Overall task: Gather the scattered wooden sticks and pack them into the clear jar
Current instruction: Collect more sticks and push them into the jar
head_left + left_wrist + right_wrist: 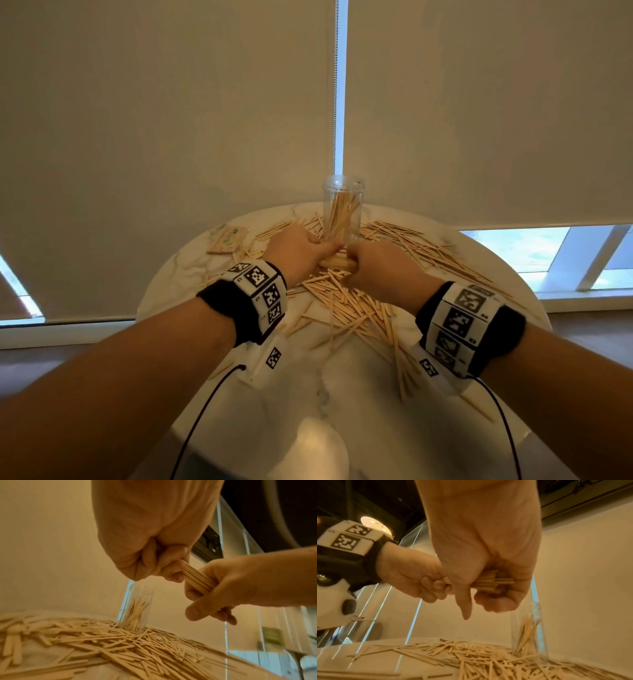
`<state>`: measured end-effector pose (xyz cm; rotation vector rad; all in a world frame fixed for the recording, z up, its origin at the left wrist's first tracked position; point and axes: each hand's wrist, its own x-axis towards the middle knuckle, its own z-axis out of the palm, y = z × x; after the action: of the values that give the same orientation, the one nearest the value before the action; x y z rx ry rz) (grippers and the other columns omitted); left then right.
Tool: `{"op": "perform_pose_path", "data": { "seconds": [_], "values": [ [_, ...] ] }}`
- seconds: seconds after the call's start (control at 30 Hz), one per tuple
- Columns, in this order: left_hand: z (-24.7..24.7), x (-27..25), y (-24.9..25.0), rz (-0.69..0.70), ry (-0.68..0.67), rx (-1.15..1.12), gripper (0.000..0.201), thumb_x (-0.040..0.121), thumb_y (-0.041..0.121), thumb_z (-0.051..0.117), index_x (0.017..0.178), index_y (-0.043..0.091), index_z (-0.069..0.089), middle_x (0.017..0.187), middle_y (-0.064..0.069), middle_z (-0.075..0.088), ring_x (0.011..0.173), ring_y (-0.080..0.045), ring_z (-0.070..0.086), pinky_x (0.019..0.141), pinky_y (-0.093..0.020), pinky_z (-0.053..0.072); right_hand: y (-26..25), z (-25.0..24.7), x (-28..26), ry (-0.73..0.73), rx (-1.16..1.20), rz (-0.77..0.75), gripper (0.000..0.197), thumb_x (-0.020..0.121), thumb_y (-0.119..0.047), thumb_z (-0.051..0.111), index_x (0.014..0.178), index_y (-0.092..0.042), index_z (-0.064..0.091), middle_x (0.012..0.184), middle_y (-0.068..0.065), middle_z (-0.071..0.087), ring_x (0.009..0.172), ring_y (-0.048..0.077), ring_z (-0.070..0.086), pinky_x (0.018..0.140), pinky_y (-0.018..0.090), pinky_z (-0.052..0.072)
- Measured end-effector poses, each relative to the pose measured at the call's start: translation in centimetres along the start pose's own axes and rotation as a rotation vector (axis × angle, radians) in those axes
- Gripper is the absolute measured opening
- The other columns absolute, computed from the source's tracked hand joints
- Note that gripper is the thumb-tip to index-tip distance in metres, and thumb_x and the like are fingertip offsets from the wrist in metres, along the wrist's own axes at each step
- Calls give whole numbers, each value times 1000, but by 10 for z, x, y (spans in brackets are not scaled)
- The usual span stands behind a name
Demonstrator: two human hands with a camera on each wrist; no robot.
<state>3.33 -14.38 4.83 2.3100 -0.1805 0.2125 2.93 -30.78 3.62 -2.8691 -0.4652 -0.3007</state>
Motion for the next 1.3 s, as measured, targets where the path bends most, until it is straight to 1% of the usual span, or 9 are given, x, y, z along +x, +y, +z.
{"op": "perform_pose_path", "data": {
  "seconds": [0.13,0.33,0.6,0.73,0.8,0.87,1.0,1.17,1.3],
  "values": [
    [-5,11,-14,-172,64,-238,48,86,49,71,73,3,75,60,-7,70,40,-7,53,48,-22,44,9,-8,0,98,128,-62,17,90,-39,64,94,-25,57,79,-9,59,72,12,57,62,25,43],
    [9,15,-7,-344,69,-730,25,95,15,65,103,-8,69,70,-11,70,47,-17,64,38,-17,44,0,-2,0,221,133,-125,52,102,-58,27,87,-24,64,61,-5,56,56,10,52,53,27,39],
    [21,59,-9,-416,62,-718,35,101,34,50,93,6,67,68,-5,71,45,-12,58,39,-19,37,34,-40,41,184,28,4,52,99,-60,36,75,-28,69,54,-5,51,47,8,43,48,21,28],
    [20,116,-19,-331,46,-588,13,98,15,57,101,2,60,80,-13,68,55,-18,61,46,-24,46,77,-77,99,275,44,148,50,99,-56,43,72,-21,68,62,2,60,52,16,50,49,26,32],
    [23,151,-21,-281,30,-413,31,90,17,71,114,6,56,86,-12,64,66,-21,60,60,-31,55,94,-87,140,329,-61,149,53,98,-54,47,73,-13,69,65,8,63,59,24,55,53,29,34],
    [26,186,-21,-271,-16,-233,76,76,34,85,135,11,43,102,-9,62,82,-21,63,79,-39,60,102,-90,180,314,-173,146,52,97,-52,50,74,-8,67,63,8,59,61,25,55,54,30,35],
    [39,237,-25,-215,-122,-78,132,58,57,89,154,8,12,142,-14,49,123,-32,54,102,-44,47,101,-81,244,94,-343,123,50,95,-50,56,63,-12,59,60,3,56,65,24,56,60,31,42],
    [69,267,-41,-152,-128,-234,115,43,62,93,135,16,42,124,-4,63,102,-22,65,86,-39,57,80,-41,290,-163,-437,1,40,89,-48,65,83,-9,74,68,-1,65,64,16,59,61,28,45],
    [75,266,-49,-120,-91,-281,102,56,47,93,133,18,34,119,-2,59,102,-22,62,88,-41,56,69,-20,298,-185,-537,-105,22,95,-21,59,104,-6,73,98,6,71,83,20,64,69,27,51]
  ]
}}
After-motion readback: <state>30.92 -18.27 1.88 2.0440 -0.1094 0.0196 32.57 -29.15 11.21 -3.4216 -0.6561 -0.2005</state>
